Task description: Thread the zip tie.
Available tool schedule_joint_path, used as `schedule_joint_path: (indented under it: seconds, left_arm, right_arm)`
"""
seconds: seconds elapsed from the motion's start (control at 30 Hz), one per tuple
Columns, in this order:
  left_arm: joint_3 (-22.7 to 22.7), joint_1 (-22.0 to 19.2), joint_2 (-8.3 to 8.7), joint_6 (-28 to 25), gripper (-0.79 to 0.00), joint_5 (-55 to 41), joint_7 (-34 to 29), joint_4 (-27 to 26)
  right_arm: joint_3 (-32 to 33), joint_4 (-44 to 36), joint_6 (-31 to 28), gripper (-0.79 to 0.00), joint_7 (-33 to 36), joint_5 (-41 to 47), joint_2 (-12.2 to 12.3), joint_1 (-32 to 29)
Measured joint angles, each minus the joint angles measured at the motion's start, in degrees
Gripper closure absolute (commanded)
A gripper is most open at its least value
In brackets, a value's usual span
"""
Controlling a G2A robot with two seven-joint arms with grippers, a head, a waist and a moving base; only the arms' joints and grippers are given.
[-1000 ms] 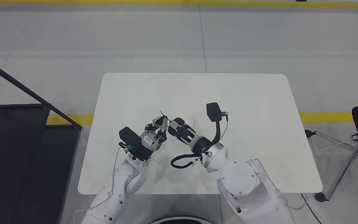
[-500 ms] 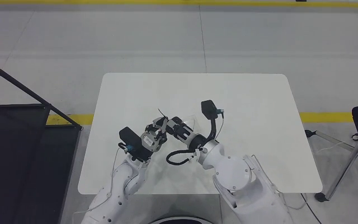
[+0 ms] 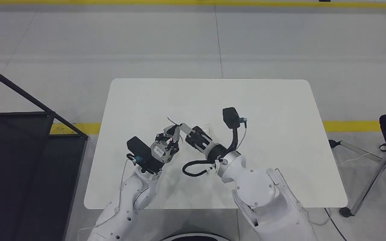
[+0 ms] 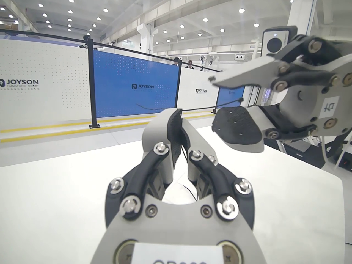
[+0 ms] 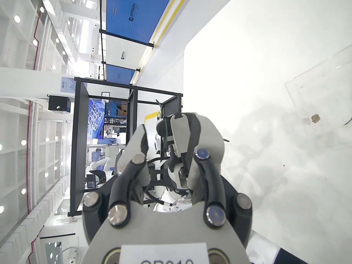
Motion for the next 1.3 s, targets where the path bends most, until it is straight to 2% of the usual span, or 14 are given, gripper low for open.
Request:
schedule_joint_path:
  seconds: [0.23,0.4,0.8,0.87,1.2,1.3]
  left_arm:
    - [-0.10,1.18,-0.15,-0.62,0.000,-3.86,-3.87,-2.88]
    - [0.43,2.47,-0.26,-0.60,0.000,-5.91,-7.15,-5.01]
    - [0.51,2.61,-0.32,-0.47,0.000,-6.47,-7.39,-5.35]
    - [0.70,2.91,-0.44,-0.50,0.000,-8.33,-8.11,-6.20]
    - [0.53,3.30,-0.84,-5.42,0.000,-20.09,-11.45,-8.13]
    - [0.48,3.32,-0.96,-6.45,0.000,-23.25,-12.56,-8.23]
  right_arm:
    - [3.90,-6.25,-2.11,-0.785,2.73,-7.31,1.77,-7.30]
    - [7.50,-8.97,-5.79,-0.785,2.82,-7.79,2.58,-13.00]
    - [7.46,-8.68,-6.17,-0.785,2.83,-7.38,2.56,-12.95]
    - [7.67,-7.40,-8.63,-0.785,3.28,-5.97,2.56,-13.05]
    - [11.98,0.99,-32.38,-0.785,7.04,5.85,3.12,-15.72]
    - [12.24,3.97,-37.61,-0.785,8.85,9.23,3.19,-15.53]
